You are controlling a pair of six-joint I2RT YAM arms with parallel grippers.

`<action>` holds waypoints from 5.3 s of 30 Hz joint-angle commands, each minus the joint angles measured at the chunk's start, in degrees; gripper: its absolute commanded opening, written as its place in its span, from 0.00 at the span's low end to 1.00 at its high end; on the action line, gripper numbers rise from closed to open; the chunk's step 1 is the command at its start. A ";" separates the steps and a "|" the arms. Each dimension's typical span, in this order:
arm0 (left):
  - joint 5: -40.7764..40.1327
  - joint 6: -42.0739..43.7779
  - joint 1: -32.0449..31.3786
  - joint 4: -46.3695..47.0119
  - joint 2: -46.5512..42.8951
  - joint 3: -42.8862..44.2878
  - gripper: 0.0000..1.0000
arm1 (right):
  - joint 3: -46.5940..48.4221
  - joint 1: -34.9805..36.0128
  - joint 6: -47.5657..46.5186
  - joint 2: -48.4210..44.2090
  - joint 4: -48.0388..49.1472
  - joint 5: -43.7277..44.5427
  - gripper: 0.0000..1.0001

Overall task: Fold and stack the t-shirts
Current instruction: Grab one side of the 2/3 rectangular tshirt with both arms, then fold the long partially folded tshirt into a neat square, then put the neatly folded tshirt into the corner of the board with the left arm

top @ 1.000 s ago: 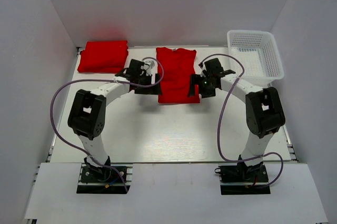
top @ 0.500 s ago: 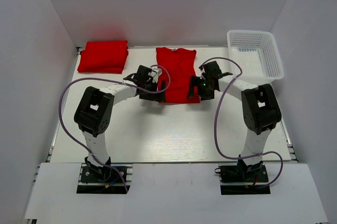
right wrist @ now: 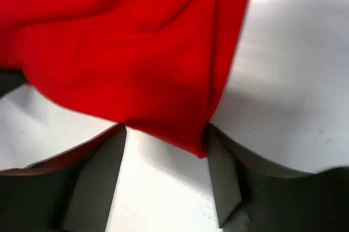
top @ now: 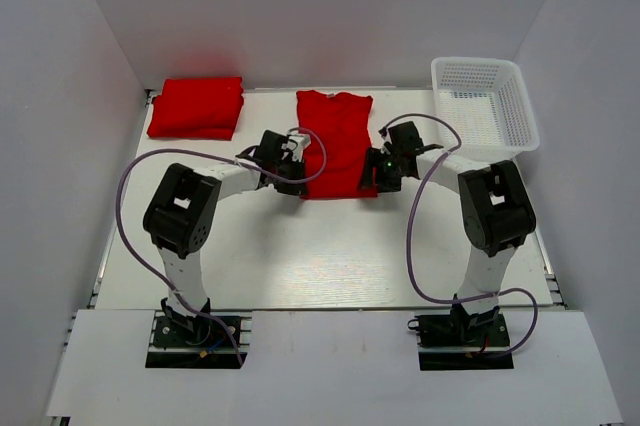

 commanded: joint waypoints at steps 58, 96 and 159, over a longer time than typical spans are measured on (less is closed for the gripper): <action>2.63 -14.99 9.13 -16.75 9.63 38.67 0.00 | 41.20 -5.63 1.09 11.21 -17.67 -5.05 0.00; 16.61 -1.17 10.18 -6.12 21.86 52.48 1.00 | 44.91 -4.93 -1.47 14.91 -7.48 -9.71 0.90; 0.26 -1.01 6.32 -19.21 27.21 52.92 1.00 | 11.95 -8.89 1.97 -17.08 -7.03 21.05 0.90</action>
